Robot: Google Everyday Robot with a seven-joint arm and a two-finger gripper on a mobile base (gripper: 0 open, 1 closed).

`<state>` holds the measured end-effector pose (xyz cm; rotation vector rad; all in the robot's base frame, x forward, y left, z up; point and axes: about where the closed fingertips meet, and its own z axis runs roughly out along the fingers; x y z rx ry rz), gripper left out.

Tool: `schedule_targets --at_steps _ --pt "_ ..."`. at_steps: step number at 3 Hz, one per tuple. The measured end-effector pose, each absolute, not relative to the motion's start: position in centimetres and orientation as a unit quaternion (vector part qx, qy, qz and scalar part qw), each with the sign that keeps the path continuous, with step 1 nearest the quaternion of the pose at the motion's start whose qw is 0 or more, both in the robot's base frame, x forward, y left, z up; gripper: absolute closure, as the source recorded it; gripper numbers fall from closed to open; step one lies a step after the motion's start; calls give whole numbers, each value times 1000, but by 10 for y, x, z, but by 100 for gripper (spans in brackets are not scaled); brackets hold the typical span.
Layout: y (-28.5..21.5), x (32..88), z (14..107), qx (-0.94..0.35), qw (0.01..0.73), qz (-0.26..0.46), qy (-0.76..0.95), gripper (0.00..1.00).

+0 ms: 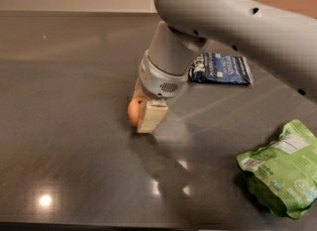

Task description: Pick orange

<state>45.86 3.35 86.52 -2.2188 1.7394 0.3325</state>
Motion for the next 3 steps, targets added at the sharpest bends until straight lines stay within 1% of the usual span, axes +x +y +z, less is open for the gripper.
schedule_targets --at_steps 1,2,3 --pt "27 462 896 -766 153 115 613 100" --pt "16 466 950 -756 169 118 621 100" --pt "16 466 950 -756 169 118 621 100"
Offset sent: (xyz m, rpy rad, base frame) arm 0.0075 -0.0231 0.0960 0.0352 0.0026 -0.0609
